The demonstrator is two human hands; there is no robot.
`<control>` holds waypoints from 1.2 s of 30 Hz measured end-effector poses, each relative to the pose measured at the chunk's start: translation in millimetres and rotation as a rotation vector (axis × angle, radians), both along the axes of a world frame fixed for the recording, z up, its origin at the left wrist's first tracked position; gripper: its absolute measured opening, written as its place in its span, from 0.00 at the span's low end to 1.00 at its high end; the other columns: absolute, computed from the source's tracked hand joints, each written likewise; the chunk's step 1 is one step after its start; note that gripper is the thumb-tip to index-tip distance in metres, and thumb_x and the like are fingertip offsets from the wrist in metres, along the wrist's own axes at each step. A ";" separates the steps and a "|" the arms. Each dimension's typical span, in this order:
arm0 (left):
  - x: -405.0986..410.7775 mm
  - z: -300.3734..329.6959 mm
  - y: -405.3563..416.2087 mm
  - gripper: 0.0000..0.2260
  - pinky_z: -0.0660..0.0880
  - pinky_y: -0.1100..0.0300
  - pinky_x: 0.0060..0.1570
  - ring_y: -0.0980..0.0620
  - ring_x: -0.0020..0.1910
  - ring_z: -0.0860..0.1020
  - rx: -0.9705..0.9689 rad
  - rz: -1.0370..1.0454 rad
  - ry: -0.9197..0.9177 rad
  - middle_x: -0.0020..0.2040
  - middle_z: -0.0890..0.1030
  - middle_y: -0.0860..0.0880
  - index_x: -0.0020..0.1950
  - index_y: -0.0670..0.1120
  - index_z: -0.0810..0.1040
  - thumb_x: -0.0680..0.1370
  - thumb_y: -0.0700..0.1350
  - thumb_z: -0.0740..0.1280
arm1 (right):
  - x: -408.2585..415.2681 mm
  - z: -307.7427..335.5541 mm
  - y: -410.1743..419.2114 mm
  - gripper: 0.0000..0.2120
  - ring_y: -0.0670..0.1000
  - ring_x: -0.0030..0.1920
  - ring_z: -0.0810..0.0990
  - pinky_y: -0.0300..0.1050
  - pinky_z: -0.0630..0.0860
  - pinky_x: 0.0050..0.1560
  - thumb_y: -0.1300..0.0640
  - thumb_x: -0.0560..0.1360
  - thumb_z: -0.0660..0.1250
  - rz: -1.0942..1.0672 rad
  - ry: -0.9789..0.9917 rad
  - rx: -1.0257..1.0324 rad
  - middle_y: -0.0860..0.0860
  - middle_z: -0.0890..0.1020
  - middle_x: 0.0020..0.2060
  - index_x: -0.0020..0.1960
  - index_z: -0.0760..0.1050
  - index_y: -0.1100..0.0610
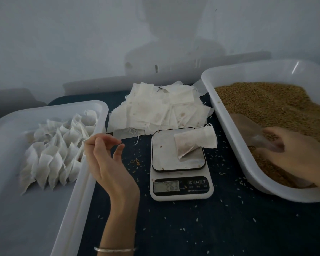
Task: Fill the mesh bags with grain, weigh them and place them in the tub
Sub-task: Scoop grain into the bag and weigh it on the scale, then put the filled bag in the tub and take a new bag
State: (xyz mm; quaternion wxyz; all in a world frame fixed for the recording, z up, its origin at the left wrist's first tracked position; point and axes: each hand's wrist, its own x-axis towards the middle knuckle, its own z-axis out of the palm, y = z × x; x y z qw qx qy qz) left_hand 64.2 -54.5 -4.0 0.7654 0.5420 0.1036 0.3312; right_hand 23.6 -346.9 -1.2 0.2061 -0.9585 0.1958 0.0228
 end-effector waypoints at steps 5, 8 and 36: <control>0.4 -2.9 -0.7 0.14 0.75 0.64 0.44 0.58 0.41 0.74 0.010 -0.016 -0.004 0.38 0.74 0.52 0.38 0.51 0.72 0.80 0.39 0.56 | 1.0 -2.5 -0.4 0.30 0.40 0.35 0.71 0.40 0.64 0.31 0.45 0.73 0.69 0.008 -0.015 -0.010 0.40 0.72 0.36 0.72 0.65 0.48; 0.1 -3.9 -2.2 0.14 0.75 0.63 0.45 0.57 0.41 0.74 0.031 -0.028 -0.002 0.39 0.74 0.51 0.38 0.52 0.72 0.81 0.39 0.56 | 1.2 -3.7 -1.1 0.31 0.41 0.35 0.71 0.40 0.63 0.31 0.45 0.73 0.69 0.013 -0.003 -0.009 0.40 0.72 0.36 0.73 0.64 0.48; 17.7 5.3 -57.1 0.10 0.73 0.62 0.48 0.55 0.48 0.74 1.367 -0.390 0.200 0.51 0.74 0.54 0.50 0.45 0.78 0.81 0.49 0.61 | -7.1 8.4 5.7 0.28 0.53 0.62 0.74 0.46 0.72 0.51 0.38 0.75 0.61 0.068 0.021 -0.049 0.51 0.73 0.67 0.72 0.65 0.47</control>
